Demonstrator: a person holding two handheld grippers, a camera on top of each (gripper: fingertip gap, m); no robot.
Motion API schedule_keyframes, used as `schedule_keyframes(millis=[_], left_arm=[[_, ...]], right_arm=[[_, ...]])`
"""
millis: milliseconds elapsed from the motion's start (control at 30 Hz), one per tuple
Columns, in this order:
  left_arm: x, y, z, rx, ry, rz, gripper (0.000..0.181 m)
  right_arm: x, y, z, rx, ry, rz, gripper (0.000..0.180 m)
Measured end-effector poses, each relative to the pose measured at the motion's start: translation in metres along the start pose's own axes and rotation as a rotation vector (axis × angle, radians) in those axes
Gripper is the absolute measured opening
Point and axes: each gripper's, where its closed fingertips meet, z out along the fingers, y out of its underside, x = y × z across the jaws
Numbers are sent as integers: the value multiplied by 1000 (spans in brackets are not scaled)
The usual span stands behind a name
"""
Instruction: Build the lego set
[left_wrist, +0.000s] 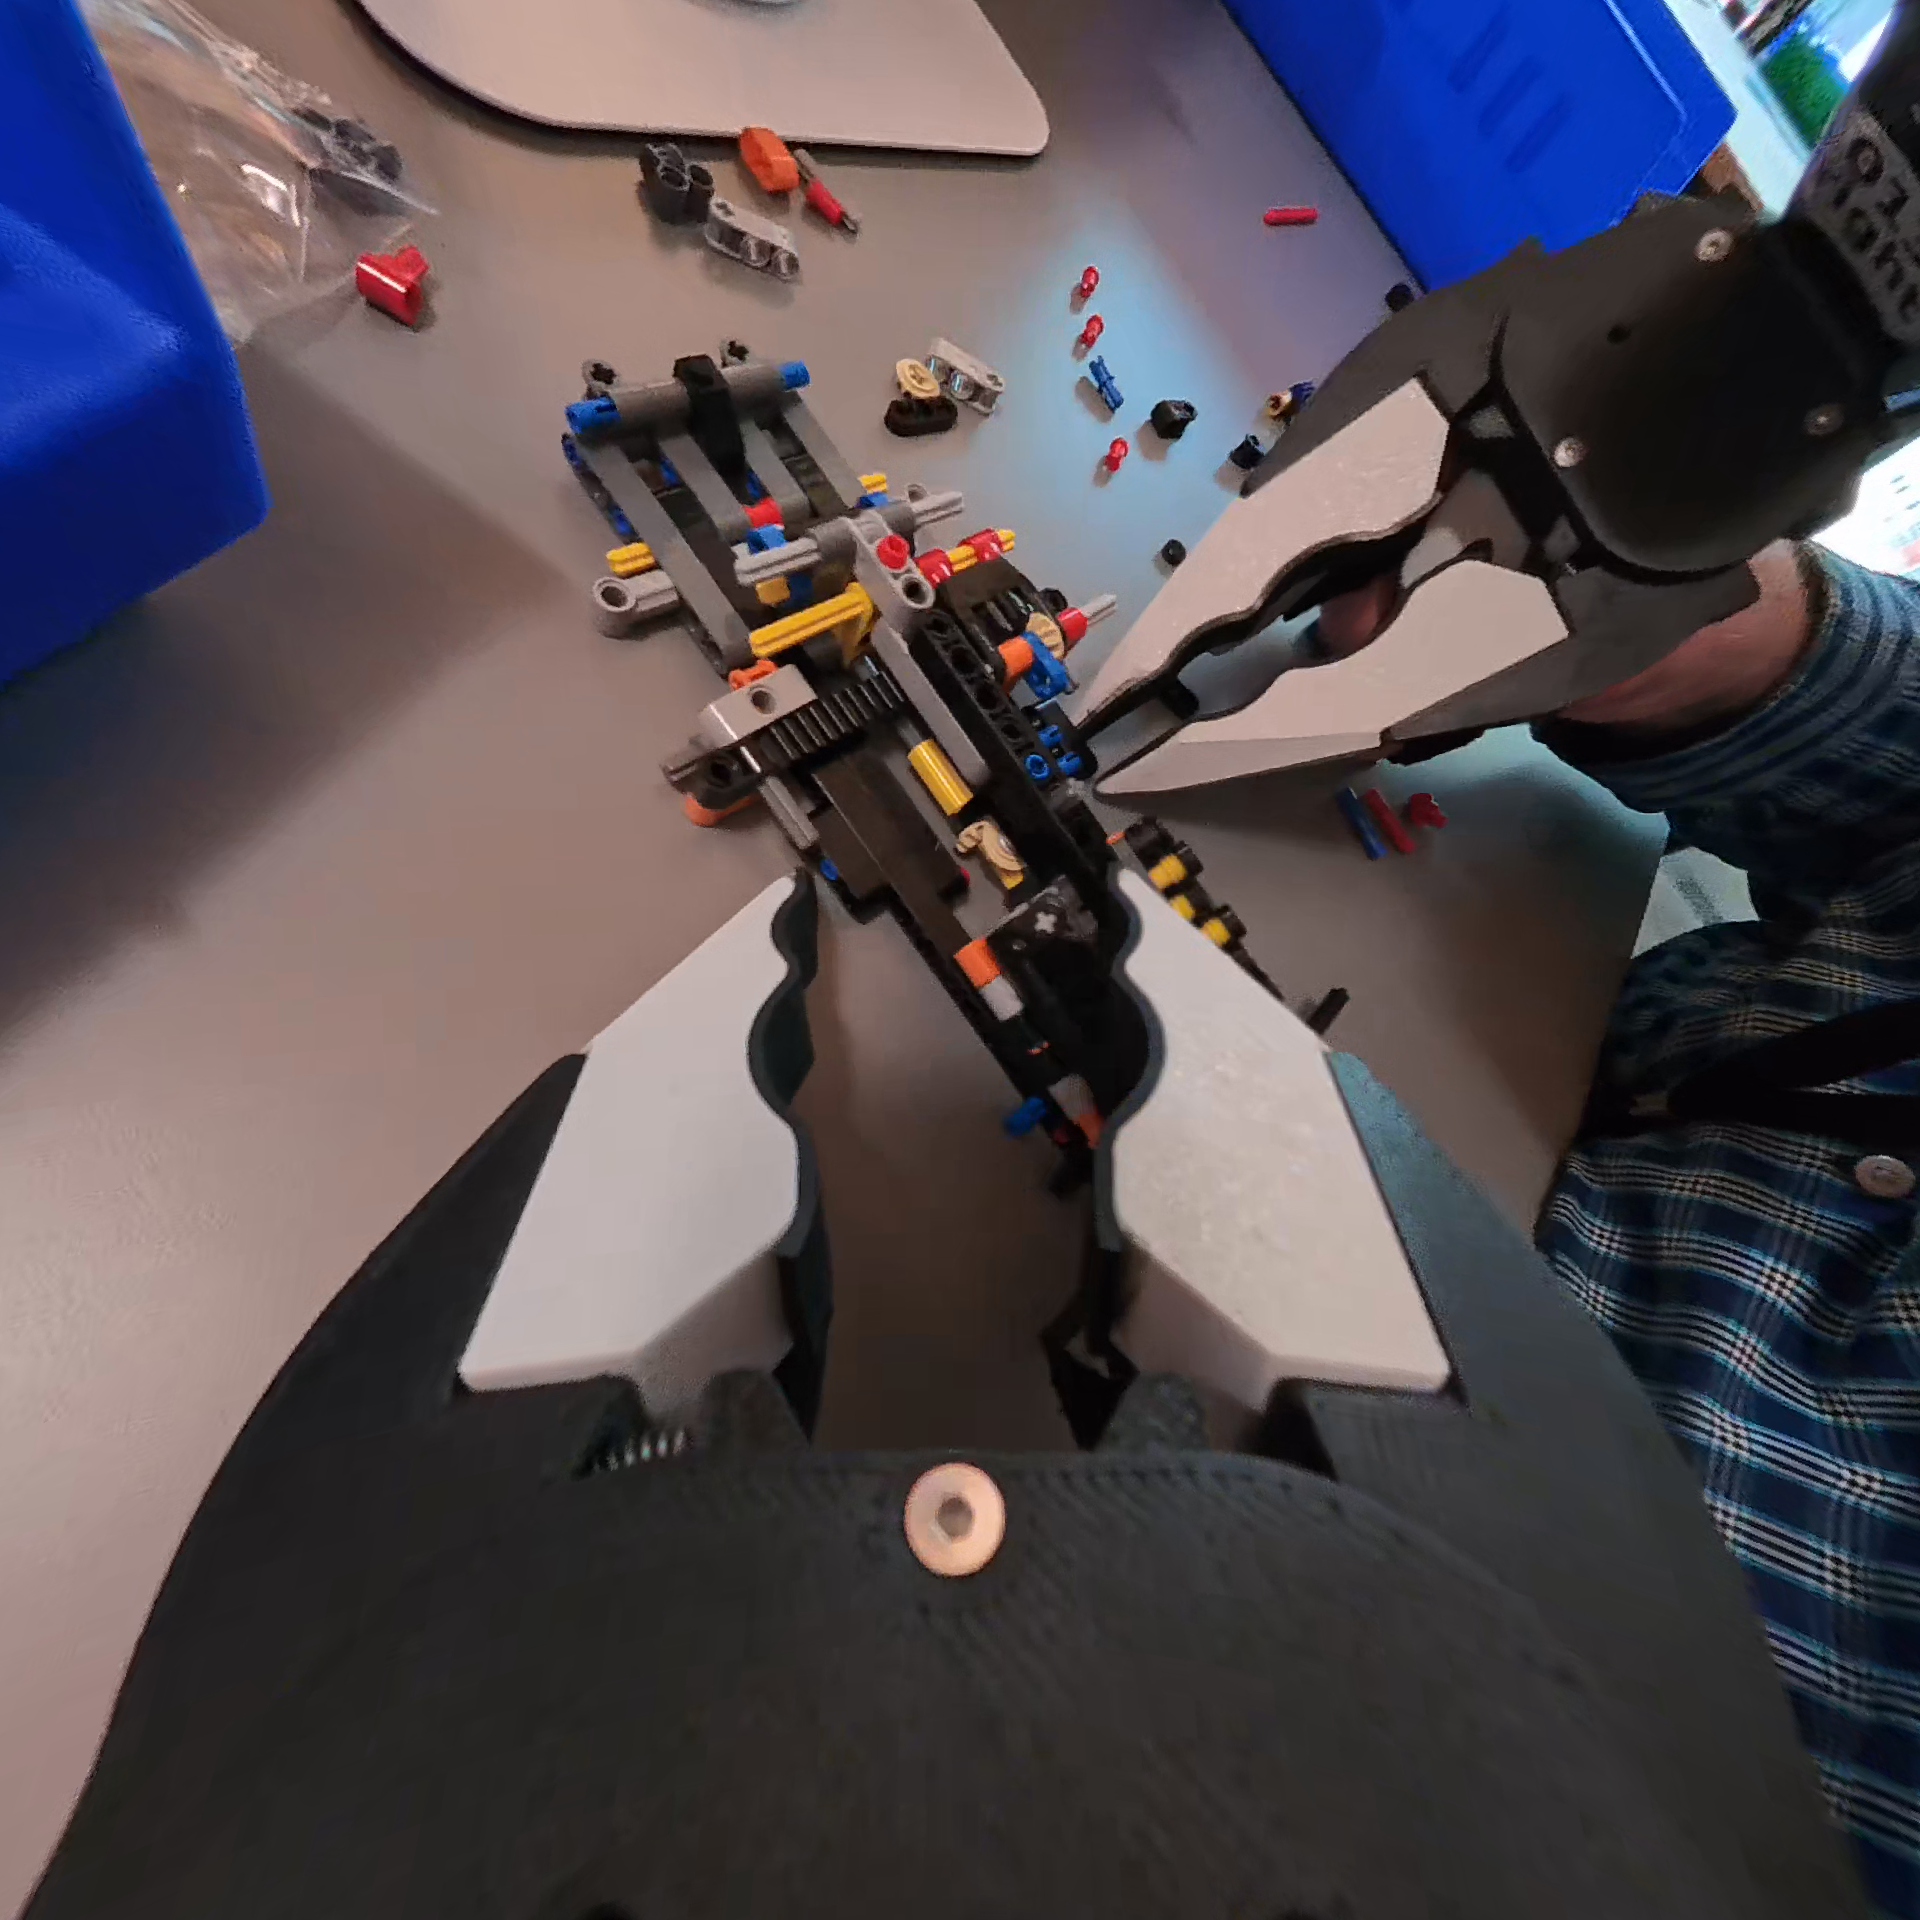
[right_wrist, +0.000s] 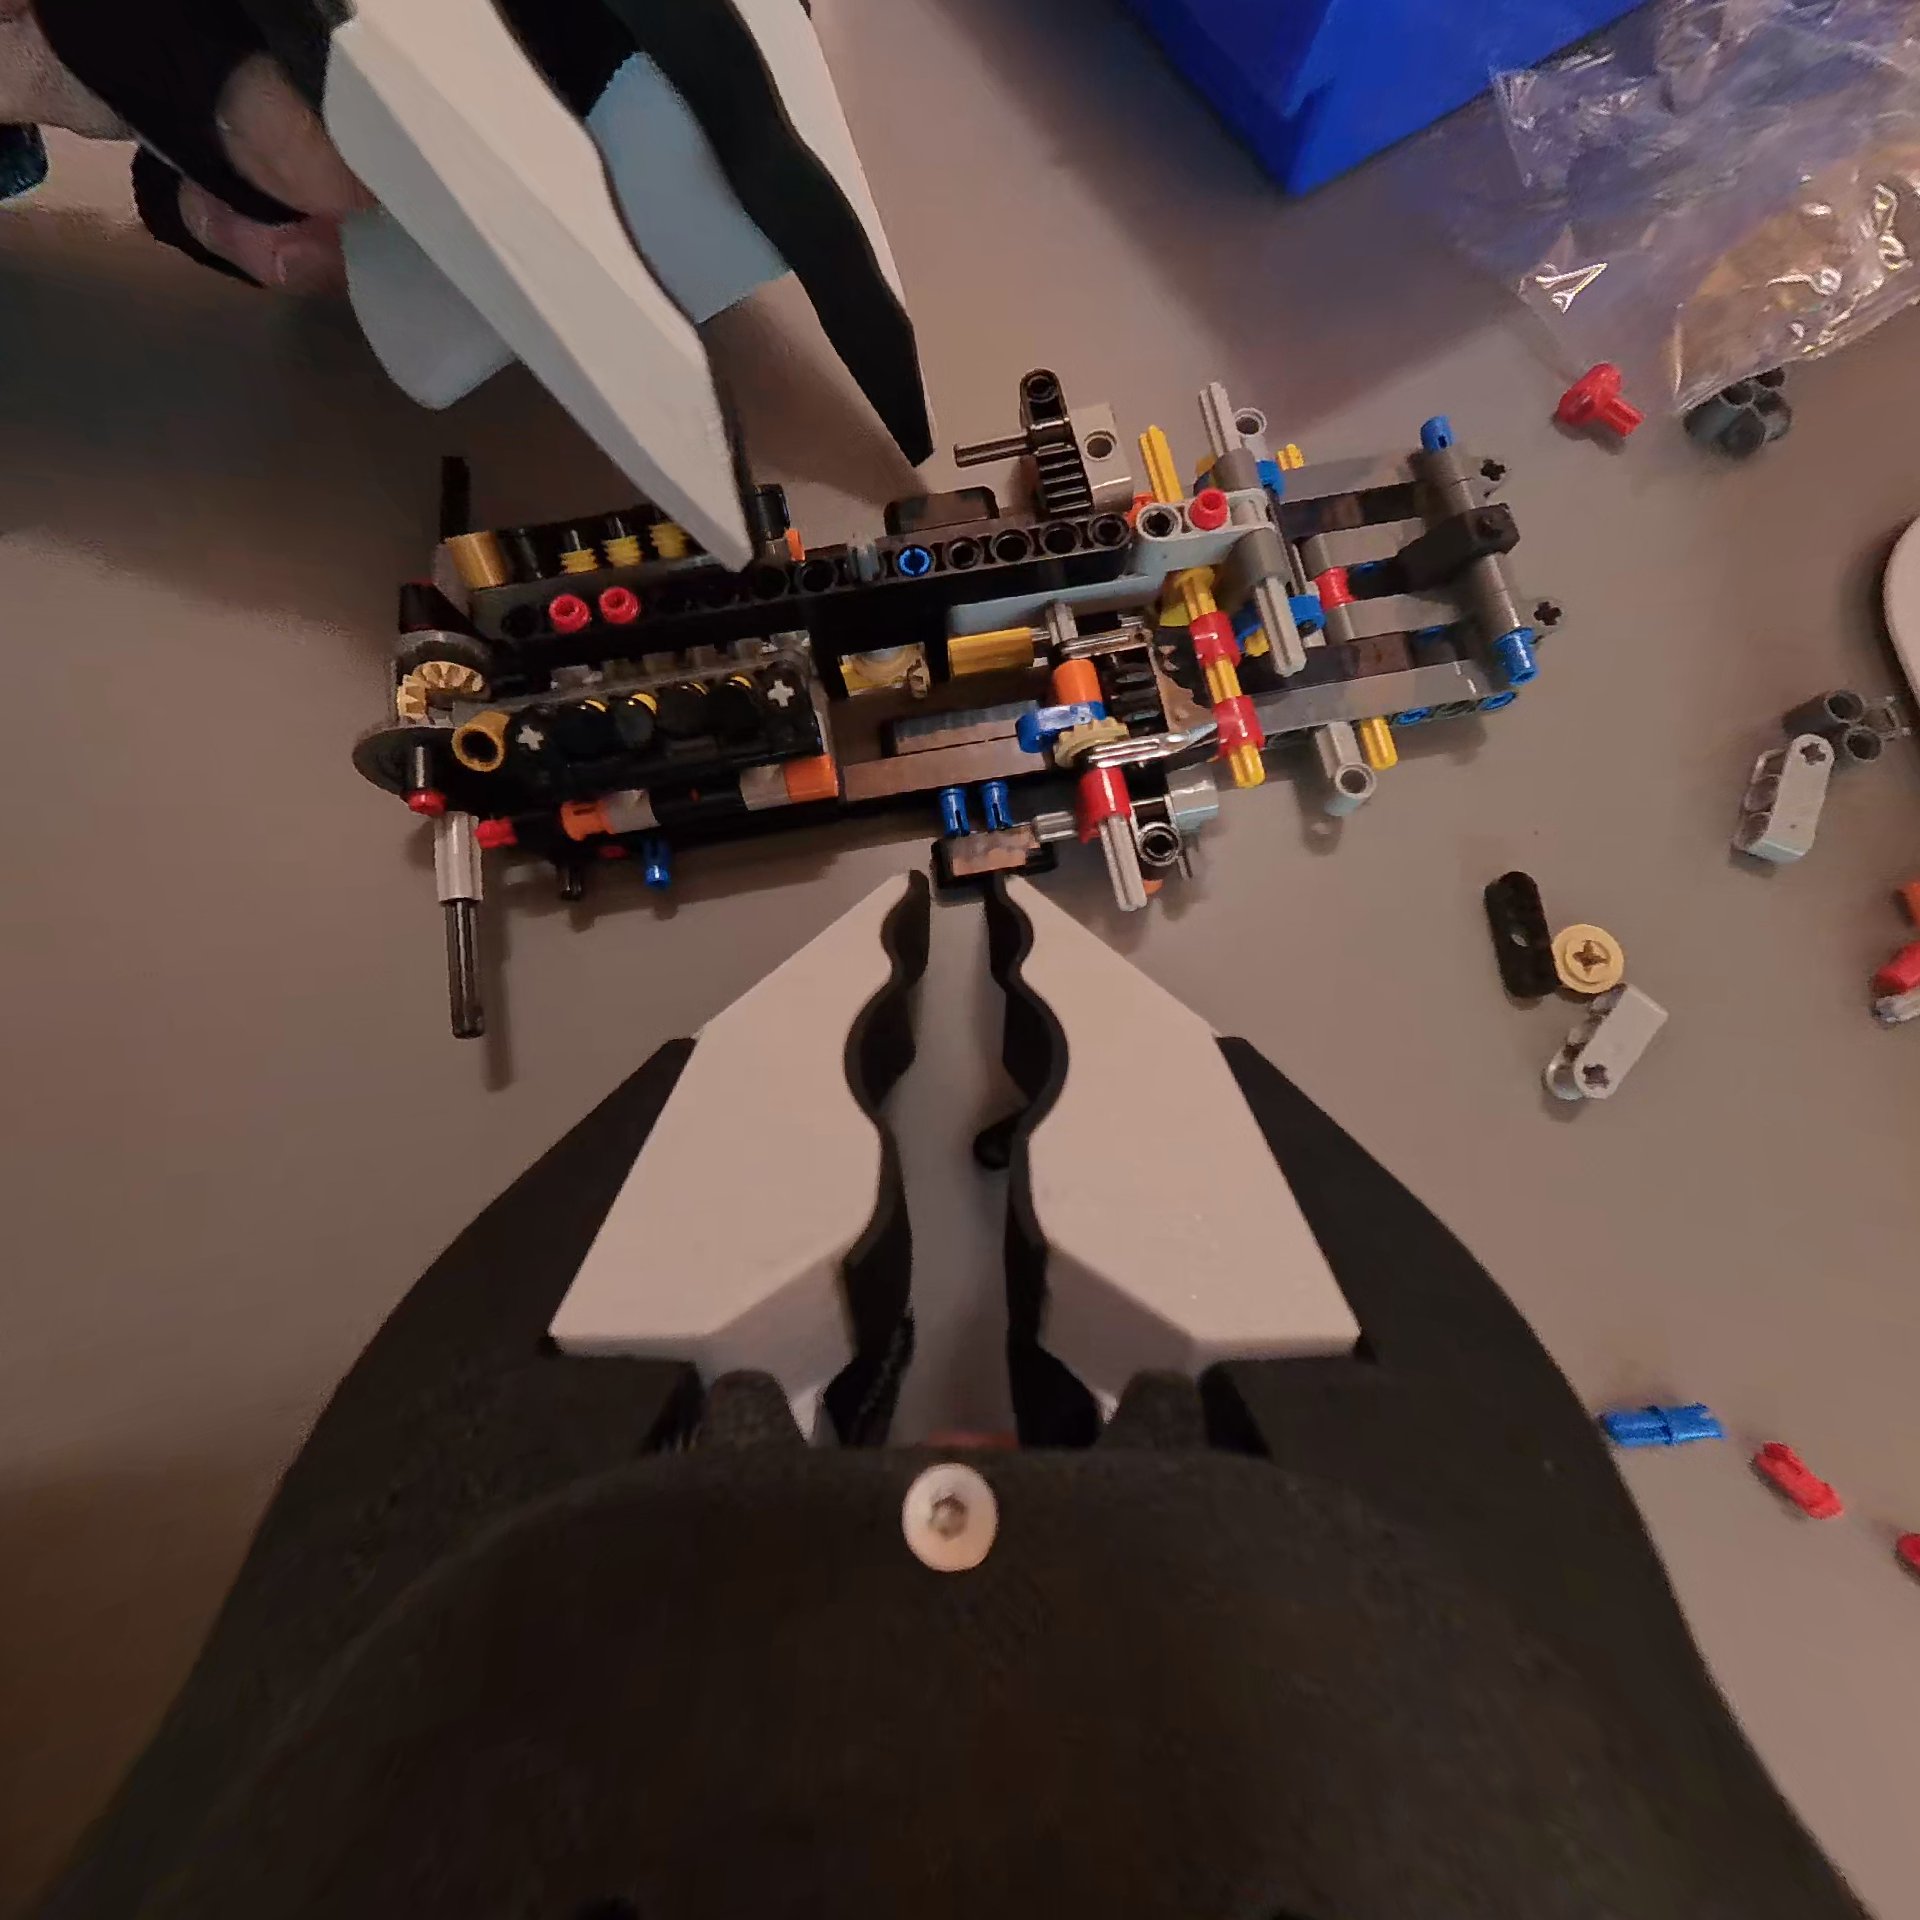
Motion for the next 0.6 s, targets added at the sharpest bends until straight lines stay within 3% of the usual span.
schedule_keyframes(millis=[233, 600], left_arm=[[-16, -4, 1, 4, -32, -48, 35], [-23, -1, 12, -80, -162, 83, 20]], right_arm=[[0, 0, 0, 2, -8, 15, 8], [2, -1, -1, 8, -2, 22, 6]])
